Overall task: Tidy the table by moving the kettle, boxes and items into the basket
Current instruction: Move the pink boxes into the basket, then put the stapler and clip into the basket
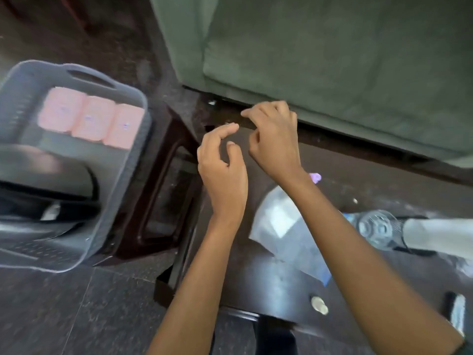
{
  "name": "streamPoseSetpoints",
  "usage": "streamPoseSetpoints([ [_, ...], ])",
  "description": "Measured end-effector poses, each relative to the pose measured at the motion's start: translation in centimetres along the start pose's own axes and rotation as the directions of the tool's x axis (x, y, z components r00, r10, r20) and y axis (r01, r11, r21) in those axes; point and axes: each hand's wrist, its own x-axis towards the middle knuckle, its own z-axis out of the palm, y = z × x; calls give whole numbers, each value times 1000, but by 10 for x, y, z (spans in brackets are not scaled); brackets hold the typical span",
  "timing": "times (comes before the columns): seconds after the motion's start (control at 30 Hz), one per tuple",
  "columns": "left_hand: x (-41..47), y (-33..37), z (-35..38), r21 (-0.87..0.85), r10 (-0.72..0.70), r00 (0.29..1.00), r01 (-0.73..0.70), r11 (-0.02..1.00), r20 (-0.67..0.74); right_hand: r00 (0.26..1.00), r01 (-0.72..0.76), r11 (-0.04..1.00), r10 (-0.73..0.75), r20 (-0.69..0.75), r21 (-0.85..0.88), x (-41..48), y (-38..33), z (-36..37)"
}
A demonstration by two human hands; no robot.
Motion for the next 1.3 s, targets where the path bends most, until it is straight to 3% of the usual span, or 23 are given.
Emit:
streamPoseSetpoints([
  [0.17,-78,3,69,18,-61,944,58,998,325,980,-197,979,195,-49,-46,-78,88,-57],
  [0.3,-154,1,122,31,-39,833,26,999,552,928,-333,942,320,-191,-37,-149,146,-104],
  [0.4,-203,-6,152,56,31,746,-91,994,665,867,-419,907,388,-313,-36,-203,179,-133],
  [0.53,-244,-14,179,60,30,665,-112,992,746,763,-576,814,502,-407,-73,-278,210,-159],
  [0.73,-273,-24,203,136,-44,547,-129,982,836,508,-853,509,759,-407,-116,-374,262,-145],
  [0.8,-282,-27,208,155,-61,519,-139,978,853,363,-931,330,876,-317,-154,-399,276,-135],
  [0.87,-290,-29,210,164,-68,494,-154,974,867,174,-974,144,969,-174,-173,-414,286,-127],
  [0.93,-297,-31,213,175,-78,466,-167,970,881,57,-983,40,994,-89,-177,-422,293,-120],
  [1.03,-306,-36,219,203,-128,408,-144,969,904,55,-990,41,994,-99,-136,-426,300,-116],
  [1.17,-316,-41,231,292,-256,334,-63,954,907,99,-988,110,990,-103,110,-420,307,-124],
  [1.3,-335,-49,258,477,-502,316,160,864,805,193,-912,224,973,-123,342,-396,303,-146],
])
